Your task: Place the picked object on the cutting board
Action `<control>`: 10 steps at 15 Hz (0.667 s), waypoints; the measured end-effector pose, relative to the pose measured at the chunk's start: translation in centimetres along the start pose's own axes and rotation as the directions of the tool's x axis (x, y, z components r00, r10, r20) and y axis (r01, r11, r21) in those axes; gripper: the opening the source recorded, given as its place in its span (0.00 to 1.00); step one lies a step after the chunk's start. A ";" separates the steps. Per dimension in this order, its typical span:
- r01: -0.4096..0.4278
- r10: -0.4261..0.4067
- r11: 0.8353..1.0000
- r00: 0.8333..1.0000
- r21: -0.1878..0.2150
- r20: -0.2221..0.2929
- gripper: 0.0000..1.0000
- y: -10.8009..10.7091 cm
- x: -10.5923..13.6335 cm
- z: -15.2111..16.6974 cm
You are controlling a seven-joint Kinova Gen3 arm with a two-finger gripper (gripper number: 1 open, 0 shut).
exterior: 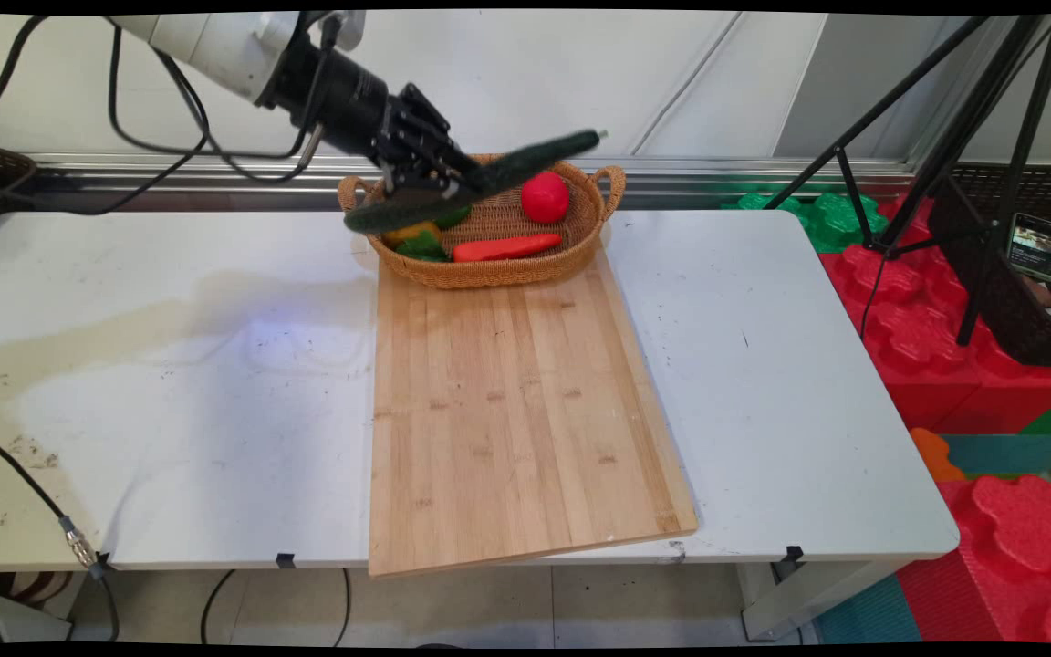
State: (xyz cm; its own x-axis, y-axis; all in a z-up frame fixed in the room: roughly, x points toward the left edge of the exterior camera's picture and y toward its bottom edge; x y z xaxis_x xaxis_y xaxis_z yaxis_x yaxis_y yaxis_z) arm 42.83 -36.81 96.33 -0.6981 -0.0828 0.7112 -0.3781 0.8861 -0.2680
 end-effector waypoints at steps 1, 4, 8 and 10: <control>-0.009 0.009 1.000 1.000 -0.015 -0.001 0.00 0.6 0.0 0.0; -0.048 0.048 0.997 0.999 -0.065 0.001 0.00 2.6 0.0 0.4; -0.099 0.101 0.987 0.995 -0.125 0.005 0.00 5.1 -0.2 1.9; -0.127 0.130 0.980 0.991 -0.152 0.012 0.00 6.3 -0.3 3.1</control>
State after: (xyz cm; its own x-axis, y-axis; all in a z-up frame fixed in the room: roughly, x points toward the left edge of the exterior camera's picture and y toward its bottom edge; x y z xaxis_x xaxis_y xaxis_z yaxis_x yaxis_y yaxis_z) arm 38.77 -32.61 92.43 -0.7483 0.0278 0.6628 -0.1896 0.9485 -0.2539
